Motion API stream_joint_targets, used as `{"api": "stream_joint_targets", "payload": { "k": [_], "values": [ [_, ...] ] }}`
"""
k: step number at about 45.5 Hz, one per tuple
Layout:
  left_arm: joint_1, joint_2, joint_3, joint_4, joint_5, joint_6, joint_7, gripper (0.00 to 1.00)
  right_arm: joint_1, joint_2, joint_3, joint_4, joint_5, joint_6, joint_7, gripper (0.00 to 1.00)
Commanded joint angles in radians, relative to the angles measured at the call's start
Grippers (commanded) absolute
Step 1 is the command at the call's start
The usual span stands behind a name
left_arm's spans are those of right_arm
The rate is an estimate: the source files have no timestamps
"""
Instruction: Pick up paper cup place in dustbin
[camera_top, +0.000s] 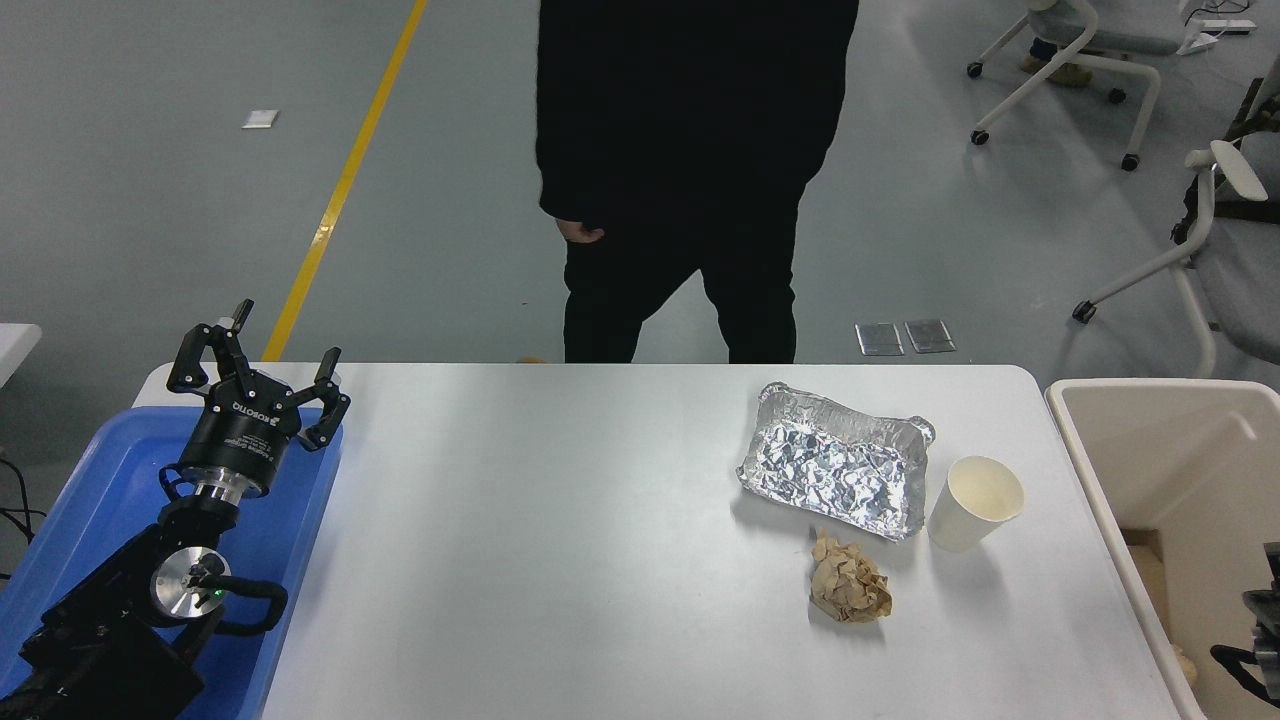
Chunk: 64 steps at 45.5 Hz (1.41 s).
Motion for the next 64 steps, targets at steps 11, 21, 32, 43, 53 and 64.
{"api": "stream_joint_targets", "payload": {
  "k": [11, 21, 32, 43, 53, 64],
  "values": [
    [0.000, 0.000, 0.000, 0.000, 0.000, 0.000, 0.000, 0.98, 0.000, 0.021, 0.000, 0.000, 0.000, -0.002, 0.000, 1.00],
    [0.000, 0.000, -0.001, 0.000, 0.000, 0.000, 0.000, 0.98, 0.001, 0.021, 0.000, 0.000, 0.000, -0.002, 0.000, 1.00],
    [0.000, 0.000, 0.000, 0.000, 0.000, 0.000, 0.000, 0.98, 0.003, 0.021, 0.000, 0.000, 0.000, 0.000, 0.000, 1.00],
    [0.000, 0.000, 0.000, 0.000, 0.000, 0.000, 0.000, 0.98, 0.011, 0.021, 0.000, 0.000, 0.000, 0.000, 0.000, 1.00],
    [0.000, 0.000, 0.000, 0.000, 0.000, 0.000, 0.000, 0.98, 0.023, 0.019, -0.002, 0.000, 0.000, 0.000, 0.002, 1.00],
    [0.000, 0.000, 0.000, 0.000, 0.000, 0.000, 0.000, 0.98, 0.089, -0.025, -0.011, 0.005, -0.001, 0.003, 0.005, 1.00]
  ]
}}
